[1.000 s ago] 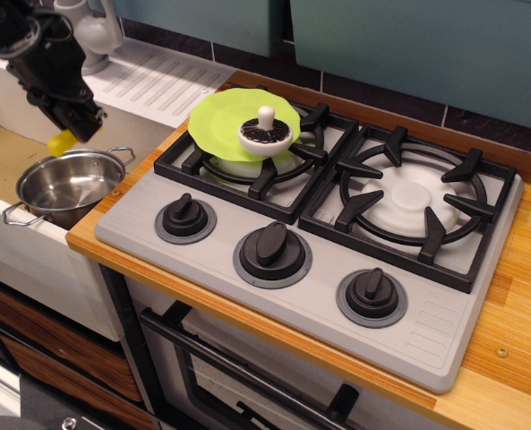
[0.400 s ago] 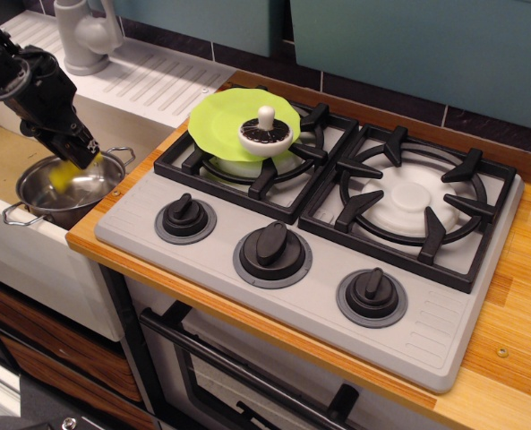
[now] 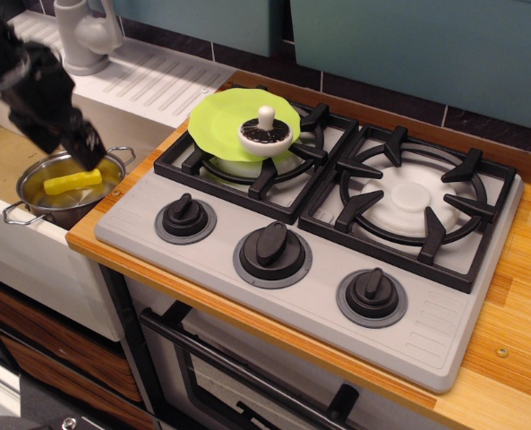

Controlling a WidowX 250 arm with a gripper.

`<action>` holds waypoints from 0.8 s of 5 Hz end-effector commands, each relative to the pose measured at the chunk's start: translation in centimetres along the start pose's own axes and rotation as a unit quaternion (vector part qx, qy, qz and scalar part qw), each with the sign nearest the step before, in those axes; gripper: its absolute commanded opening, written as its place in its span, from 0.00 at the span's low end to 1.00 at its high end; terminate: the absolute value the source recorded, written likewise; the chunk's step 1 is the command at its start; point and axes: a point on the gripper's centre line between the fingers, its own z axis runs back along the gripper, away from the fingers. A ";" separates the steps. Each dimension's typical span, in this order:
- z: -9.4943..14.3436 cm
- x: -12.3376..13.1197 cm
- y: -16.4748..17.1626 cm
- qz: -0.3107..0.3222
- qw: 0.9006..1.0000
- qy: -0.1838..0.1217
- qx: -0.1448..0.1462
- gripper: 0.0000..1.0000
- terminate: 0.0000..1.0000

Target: Put mushroom on plate and fry in pot or pan in sink

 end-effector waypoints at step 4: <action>14.5 3.6 -2.3 -0.017 0.992 0.086 0.096 1.00 0.00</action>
